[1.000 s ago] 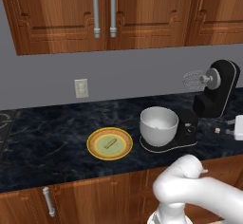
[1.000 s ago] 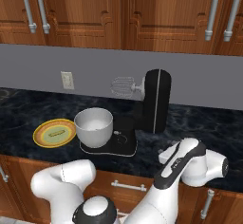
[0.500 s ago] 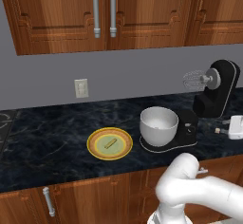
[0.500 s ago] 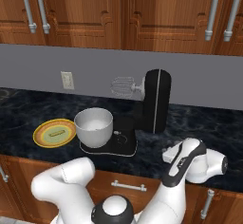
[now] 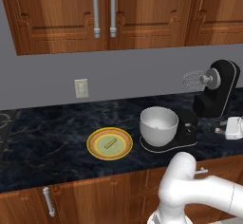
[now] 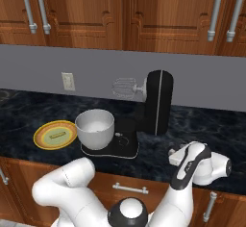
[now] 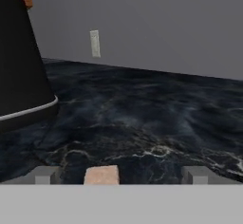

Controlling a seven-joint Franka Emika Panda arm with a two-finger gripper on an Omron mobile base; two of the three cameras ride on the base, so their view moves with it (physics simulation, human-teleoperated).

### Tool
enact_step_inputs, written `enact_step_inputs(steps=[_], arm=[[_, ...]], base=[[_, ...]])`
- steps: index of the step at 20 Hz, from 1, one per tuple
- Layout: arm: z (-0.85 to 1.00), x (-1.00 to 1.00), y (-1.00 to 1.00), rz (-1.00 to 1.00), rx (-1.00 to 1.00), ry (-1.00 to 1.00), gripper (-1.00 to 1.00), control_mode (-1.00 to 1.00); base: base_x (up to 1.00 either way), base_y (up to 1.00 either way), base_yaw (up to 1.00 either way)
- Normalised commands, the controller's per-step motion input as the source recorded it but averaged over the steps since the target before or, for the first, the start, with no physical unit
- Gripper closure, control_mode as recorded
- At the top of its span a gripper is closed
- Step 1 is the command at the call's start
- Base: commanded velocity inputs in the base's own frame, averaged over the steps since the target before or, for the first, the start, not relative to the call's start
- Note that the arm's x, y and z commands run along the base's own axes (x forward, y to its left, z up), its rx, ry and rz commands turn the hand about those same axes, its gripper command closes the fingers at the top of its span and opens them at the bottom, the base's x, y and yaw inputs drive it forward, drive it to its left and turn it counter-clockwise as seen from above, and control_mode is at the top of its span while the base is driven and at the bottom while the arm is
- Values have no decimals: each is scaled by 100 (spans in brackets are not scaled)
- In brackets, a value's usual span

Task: Add butter and sugar cubes to the stand mixer bowl and then turn on the stand mixer to begin making frosting.

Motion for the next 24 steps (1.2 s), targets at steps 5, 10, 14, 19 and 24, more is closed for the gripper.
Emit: enact_step_inputs(steps=[5,10,14,19,24], arm=[[-25,9,-7,0,0,0,-100,-100],[-19,4,0,0,-1,0,-100,-100],[-14,-7,4,0,-2,0,-100,-100],[-1,-4,16,0,-2,-3,-100,-100],[0,4,7,0,-1,-5,-100,-100]], base=[[0,0,0],[0,0,0],[0,0,0],[0,0,0],[0,0,0]])
